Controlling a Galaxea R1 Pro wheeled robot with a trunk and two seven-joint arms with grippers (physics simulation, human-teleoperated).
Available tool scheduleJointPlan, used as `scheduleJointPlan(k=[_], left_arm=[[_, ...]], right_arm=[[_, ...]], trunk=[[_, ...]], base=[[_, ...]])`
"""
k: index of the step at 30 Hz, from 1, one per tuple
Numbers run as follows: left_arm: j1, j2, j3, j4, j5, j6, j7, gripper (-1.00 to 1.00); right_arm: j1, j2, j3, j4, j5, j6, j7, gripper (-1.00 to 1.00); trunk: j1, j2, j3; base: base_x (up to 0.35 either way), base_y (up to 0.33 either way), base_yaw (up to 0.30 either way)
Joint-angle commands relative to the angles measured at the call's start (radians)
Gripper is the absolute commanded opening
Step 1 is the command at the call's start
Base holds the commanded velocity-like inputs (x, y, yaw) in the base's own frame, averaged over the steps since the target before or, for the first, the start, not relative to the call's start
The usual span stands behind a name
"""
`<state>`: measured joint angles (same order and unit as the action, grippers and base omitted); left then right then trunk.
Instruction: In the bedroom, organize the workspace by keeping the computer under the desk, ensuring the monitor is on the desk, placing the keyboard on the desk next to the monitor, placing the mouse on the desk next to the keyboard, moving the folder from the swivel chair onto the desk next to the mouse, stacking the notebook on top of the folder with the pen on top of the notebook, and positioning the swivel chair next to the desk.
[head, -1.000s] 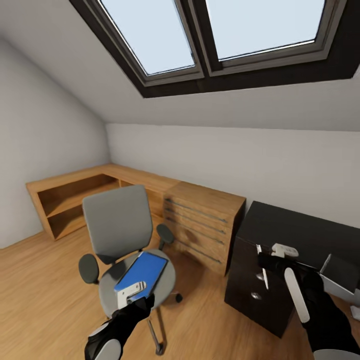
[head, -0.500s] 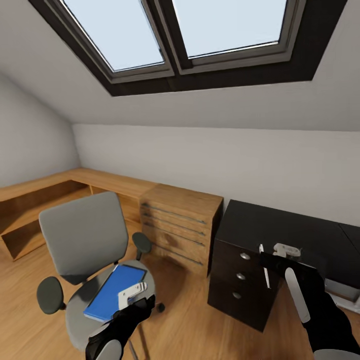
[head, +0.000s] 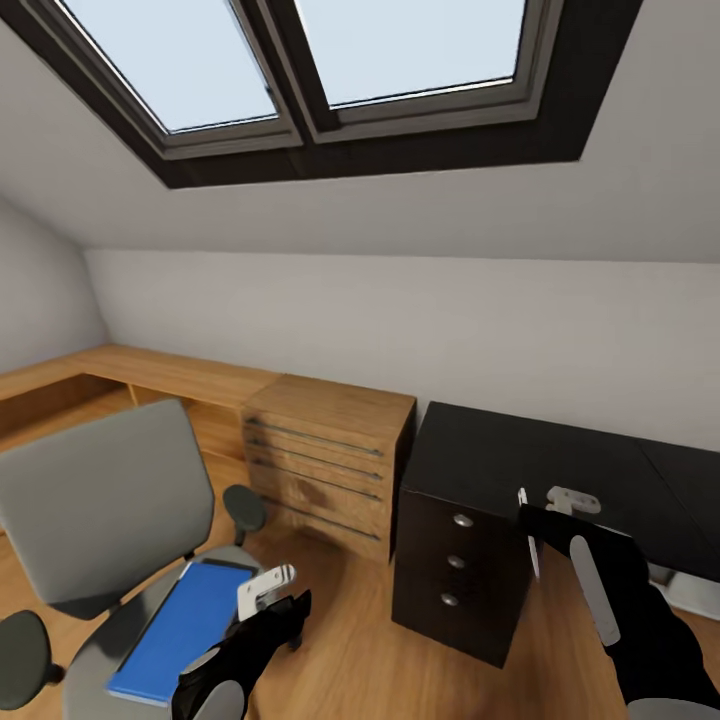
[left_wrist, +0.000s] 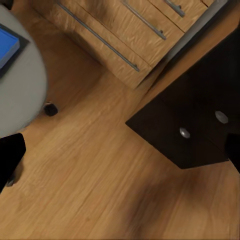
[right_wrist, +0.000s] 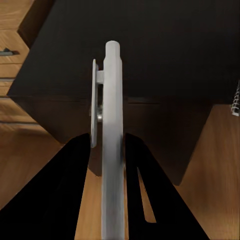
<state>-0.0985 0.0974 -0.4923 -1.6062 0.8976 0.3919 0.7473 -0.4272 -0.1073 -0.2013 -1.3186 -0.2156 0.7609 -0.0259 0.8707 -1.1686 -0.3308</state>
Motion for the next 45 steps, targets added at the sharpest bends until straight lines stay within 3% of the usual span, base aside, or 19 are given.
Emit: scheduleJointPlan(k=[1, 25, 31, 45], left_arm=[[-0.001, 0.001, -0.002, -0.001, 0.005, 0.002, 0.008, 1.0], [-0.001, 0.001, -0.002, -0.001, -0.009, 0.002, 0.008, 1.0], [-0.001, 0.001, -0.002, -0.001, -0.008, 0.002, 0.007, 1.0], [-0.001, 0.002, -0.001, 0.0, -0.008, 0.002, 0.009, 1.0]], right_arm=[[-0.001, 0.0, 0.0, -0.001, -0.007, 0.004, -0.002, -1.0], [-0.001, 0.001, 0.008, 0.014, -0.008, -0.034, 0.006, -1.0], [-0.001, 0.001, 0.063, 0.015, -0.01, -0.037, 0.001, -1.0], [-0.001, 0.001, 0.065, 0.015, -0.011, -0.037, 0.0, -1.0]], trunk=[[0.001, -0.001, -0.001], [0.001, -0.001, -0.001], [0.001, -0.001, -0.001], [0.001, -0.001, -0.001]], base=[[0.316, 0.0, -0.008], [0.244, 0.0, -0.001], [0.022, 0.0, 0.0], [0.091, 0.0, 0.0]])
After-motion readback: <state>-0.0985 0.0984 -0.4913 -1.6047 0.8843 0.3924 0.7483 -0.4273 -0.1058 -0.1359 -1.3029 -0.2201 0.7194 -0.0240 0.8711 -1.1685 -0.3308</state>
